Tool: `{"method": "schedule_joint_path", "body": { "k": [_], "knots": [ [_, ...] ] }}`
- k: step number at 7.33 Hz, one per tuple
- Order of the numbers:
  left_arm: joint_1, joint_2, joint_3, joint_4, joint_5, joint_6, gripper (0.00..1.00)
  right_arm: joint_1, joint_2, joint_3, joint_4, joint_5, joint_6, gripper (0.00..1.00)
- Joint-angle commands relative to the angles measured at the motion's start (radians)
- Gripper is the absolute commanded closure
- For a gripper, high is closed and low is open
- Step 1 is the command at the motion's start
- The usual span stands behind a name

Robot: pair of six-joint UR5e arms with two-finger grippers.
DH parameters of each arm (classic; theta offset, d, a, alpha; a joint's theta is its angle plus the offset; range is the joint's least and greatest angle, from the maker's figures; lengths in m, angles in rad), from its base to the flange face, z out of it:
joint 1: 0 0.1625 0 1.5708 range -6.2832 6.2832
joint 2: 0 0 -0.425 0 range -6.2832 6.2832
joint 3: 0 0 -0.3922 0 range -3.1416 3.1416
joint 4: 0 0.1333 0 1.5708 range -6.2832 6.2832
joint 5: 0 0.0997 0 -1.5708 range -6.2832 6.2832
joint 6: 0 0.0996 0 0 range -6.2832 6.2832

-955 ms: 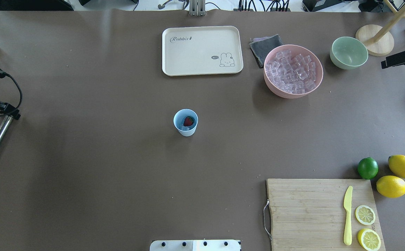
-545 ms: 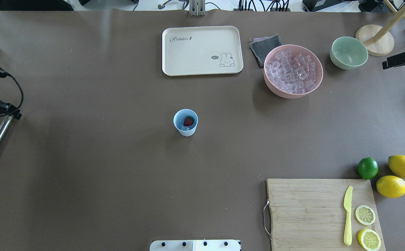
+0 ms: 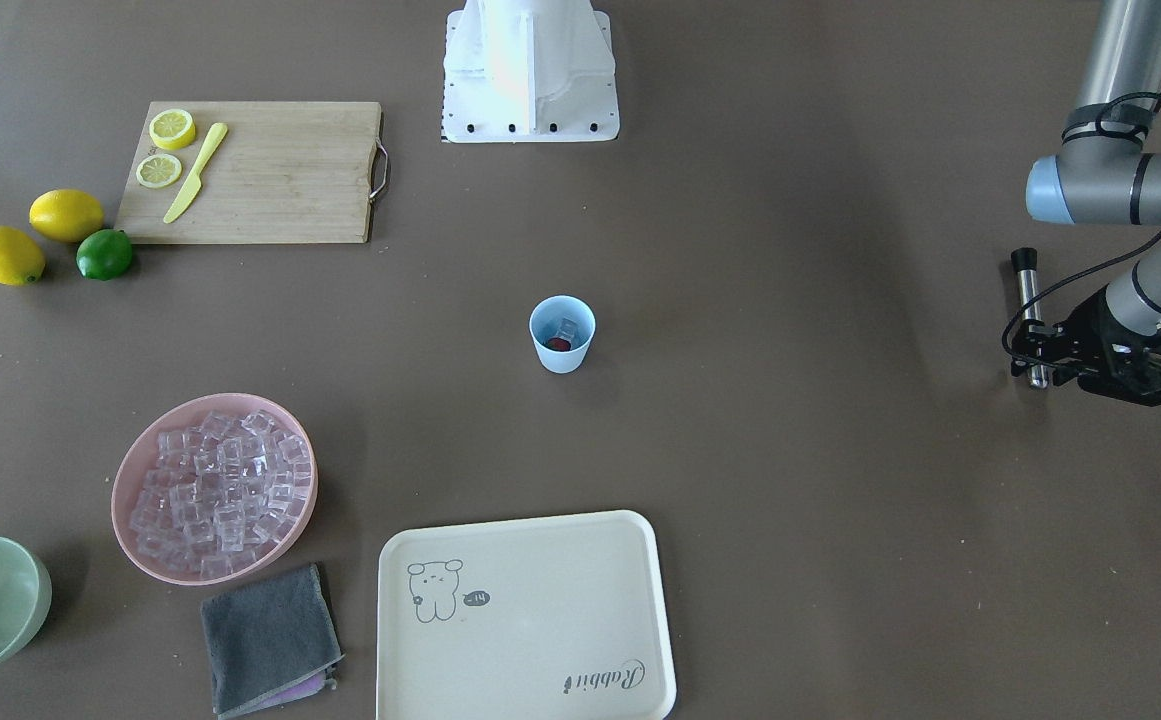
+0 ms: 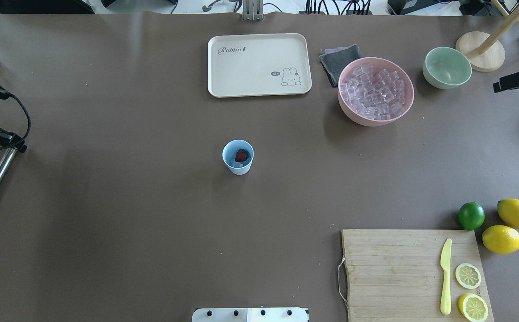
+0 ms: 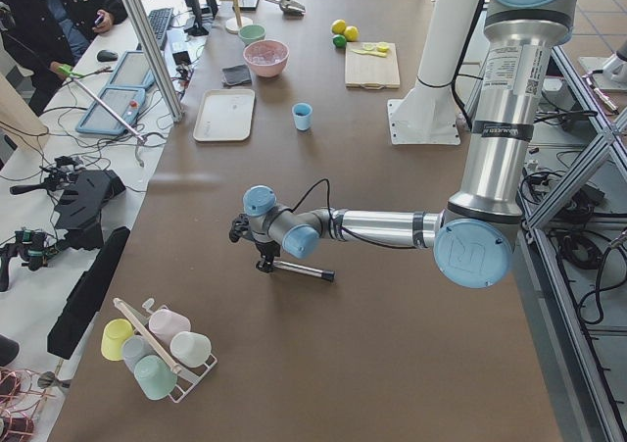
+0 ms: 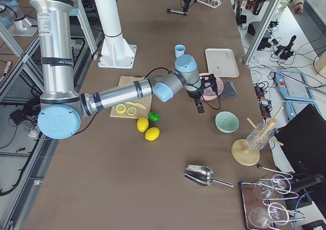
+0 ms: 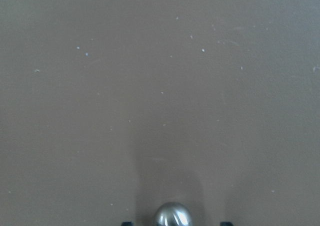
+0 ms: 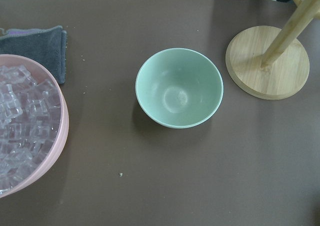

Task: Mash ice and strawberries in cup
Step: 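Lift the steel muddler upright with the left gripper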

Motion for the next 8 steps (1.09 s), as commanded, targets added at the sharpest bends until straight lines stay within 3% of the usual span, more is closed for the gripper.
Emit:
{"method": "schedule_joint_path", "body": {
  "k": [1,3,5,8],
  "knots": [
    [0.0,0.0,0.001,0.002,0.0,0.0,1.0,0.0,-0.007,0.001,0.0,0.0,0.0,0.0],
    [0.0,0.001,-0.017,0.0,-0.001,-0.011,1.0,0.0,-0.015,0.012,0.0,-0.008,0.0,0.0],
    [-0.029,-0.017,-0.126,0.002,-0.061,-0.02,1.0,0.0,-0.023,0.018,-0.002,-0.003,0.002,0.0],
    [-0.037,-0.198,-0.215,-0.009,-0.053,-0.106,1.0,-0.002,-0.021,0.001,-0.002,0.009,-0.014,0.0]
  ]
}}
